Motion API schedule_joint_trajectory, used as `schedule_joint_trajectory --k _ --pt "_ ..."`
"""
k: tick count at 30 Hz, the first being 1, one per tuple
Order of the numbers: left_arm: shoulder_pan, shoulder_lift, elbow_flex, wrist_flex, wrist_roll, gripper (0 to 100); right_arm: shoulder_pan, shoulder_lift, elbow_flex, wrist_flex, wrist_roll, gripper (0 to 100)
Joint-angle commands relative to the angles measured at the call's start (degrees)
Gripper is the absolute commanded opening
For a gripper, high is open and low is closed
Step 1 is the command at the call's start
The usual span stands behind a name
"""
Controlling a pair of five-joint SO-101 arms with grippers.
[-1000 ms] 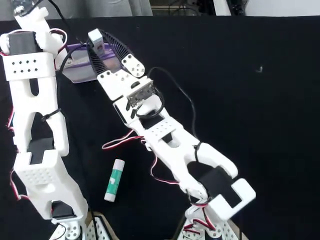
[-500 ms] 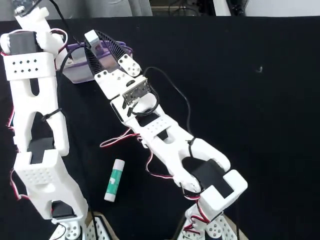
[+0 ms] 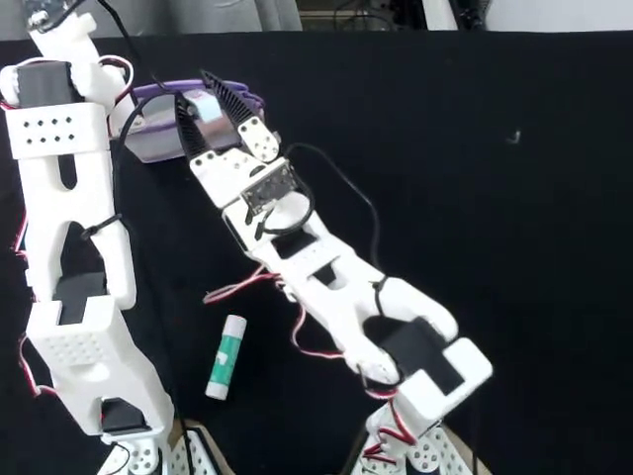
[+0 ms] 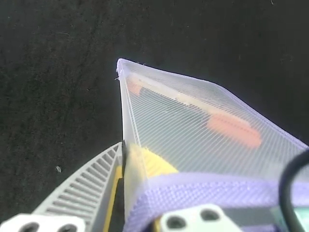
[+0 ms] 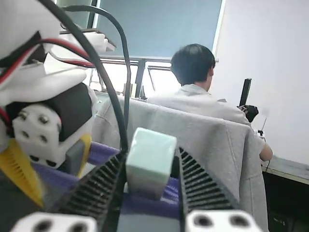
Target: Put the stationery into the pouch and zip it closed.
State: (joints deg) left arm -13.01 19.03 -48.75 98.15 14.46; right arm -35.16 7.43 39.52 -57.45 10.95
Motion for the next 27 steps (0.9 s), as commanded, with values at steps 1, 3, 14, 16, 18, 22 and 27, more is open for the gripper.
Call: schedule_joint_trajectory --k 1,3,14,16,18,22,27 --pt "-1.3 -0.9 -0.2 -0.8 0.5 3 0.8 -6.7 0.0 6.0 0.2 12.1" --pt "-1.2 -0.9 -0.2 -0.8 0.5 3 0.8 -10.5 -1.4 13.2 0.1 12.1" --pt "-1.1 -1.0 -0.2 -0.4 0.5 3 -0.1 -21.8 -15.3 50.8 -12.6 24.3" --pt "-1.1 -1.0 -0.2 -0.4 0.5 3 -0.1 -20.5 -17.3 52.7 -12.7 24.3" --pt "-1.3 -1.0 -0.2 -0.4 0.5 3 -0.1 -19.1 -18.1 52.9 -12.7 24.3" --pt "-1.5 -1.0 -0.2 -0.5 0.5 3 0.1 -18.1 -18.9 52.8 -12.7 24.3" --pt "-1.5 -0.9 -0.2 -0.8 0.5 3 3.9 -19.8 -19.8 54.4 -12.7 24.4"
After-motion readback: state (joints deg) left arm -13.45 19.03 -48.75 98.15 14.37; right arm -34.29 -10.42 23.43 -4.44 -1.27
